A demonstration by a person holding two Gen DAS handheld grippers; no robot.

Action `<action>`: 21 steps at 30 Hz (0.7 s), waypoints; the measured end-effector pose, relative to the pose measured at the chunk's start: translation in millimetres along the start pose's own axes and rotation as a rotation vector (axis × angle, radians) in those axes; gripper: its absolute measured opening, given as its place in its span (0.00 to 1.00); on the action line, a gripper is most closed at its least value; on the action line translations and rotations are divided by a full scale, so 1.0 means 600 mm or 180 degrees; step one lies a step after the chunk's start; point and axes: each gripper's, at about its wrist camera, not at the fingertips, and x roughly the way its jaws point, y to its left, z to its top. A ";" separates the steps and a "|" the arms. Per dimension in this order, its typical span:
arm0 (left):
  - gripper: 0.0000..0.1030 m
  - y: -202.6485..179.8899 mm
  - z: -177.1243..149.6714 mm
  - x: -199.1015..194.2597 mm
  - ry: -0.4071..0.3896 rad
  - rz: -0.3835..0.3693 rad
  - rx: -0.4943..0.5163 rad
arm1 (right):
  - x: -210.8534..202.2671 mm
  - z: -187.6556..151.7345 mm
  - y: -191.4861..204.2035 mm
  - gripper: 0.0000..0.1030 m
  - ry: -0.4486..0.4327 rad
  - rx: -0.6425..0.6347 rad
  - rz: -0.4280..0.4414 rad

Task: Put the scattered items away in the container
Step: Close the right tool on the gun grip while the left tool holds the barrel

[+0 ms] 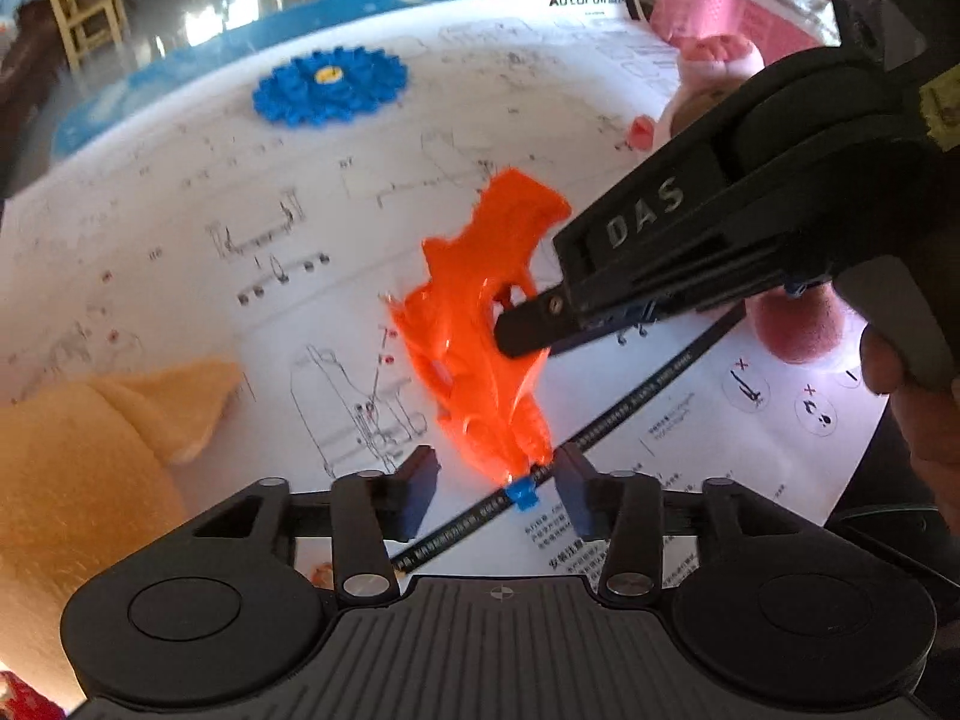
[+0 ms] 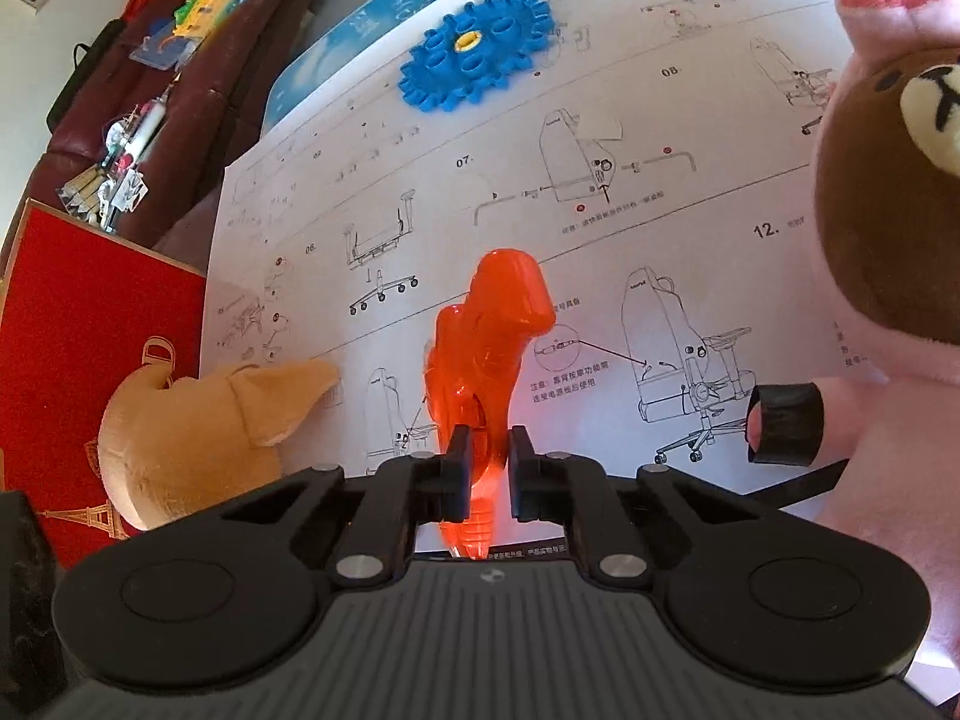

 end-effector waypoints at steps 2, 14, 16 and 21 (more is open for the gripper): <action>0.72 -0.005 0.004 0.000 -0.0046 0.0103 0.0047 | 0.002 -0.001 0.002 0.13 0.0025 0.0013 0.0013; 0.28 0.018 -0.003 0.012 0.0023 0.0070 -0.0107 | -0.005 -0.002 0.031 0.21 0.0057 -0.0149 0.0151; 0.27 0.013 -0.007 0.013 0.0030 0.0090 -0.0055 | -0.006 0.002 0.030 0.24 0.0004 -0.0180 0.0056; 0.27 0.004 -0.008 0.015 0.0026 0.0006 -0.0079 | -0.002 0.019 0.028 0.34 -0.0041 -0.0160 -0.0015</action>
